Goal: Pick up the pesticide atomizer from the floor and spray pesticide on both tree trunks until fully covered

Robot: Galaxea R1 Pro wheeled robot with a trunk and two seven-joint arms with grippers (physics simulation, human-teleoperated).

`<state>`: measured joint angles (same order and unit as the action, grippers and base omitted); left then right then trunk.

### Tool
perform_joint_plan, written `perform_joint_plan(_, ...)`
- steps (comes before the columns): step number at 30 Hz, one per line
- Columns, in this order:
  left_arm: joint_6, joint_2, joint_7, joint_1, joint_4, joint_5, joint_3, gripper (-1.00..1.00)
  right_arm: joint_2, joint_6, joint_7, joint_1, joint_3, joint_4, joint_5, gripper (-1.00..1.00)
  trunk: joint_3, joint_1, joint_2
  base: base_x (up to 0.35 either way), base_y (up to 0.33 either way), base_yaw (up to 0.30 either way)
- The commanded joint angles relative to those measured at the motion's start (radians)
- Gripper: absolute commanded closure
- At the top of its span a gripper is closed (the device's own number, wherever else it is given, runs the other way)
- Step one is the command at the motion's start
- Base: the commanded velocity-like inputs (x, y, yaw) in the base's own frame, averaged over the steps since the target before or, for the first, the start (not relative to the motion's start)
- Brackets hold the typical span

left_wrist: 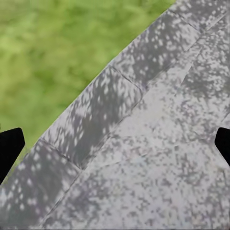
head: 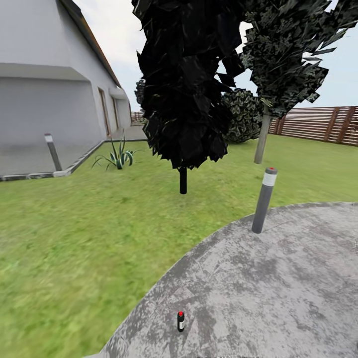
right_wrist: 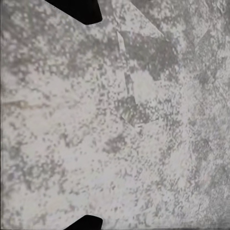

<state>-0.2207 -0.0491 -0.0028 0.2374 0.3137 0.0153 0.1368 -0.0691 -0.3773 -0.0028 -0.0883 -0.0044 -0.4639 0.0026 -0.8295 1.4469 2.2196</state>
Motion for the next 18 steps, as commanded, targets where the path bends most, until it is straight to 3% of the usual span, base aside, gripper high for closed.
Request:
perform_joint_plan(1, -0.003, 0.0, 0.0, 0.0, -0.001, 0.002, 0.001, -1.0, 0.0, -0.003, 0.0, -0.001, 0.0, 0.001, 0.0, -1.0, -0.001, 0.0, 0.0, 0.0, 0.302, -0.3)
perform_joint_plan(7, -0.003, 0.0, 0.0, 0.0, -0.001, 0.002, 0.001, -1.0, 0.0, -0.003, 0.0, -0.001, -0.001, 0.001, 0.0, -1.0, -0.001, 0.0, 0.0, 0.0, 0.206, -0.3)
perform_joint_plan(18, -0.003, 0.0, 0.0, 0.0, -0.001, 0.002, 0.001, -1.0, 0.0, -0.003, 0.0, -0.001, -0.001, 0.001, 0.0, -1.0, -0.008, 0.0, 0.0, 0.0, 0.007, -0.275)
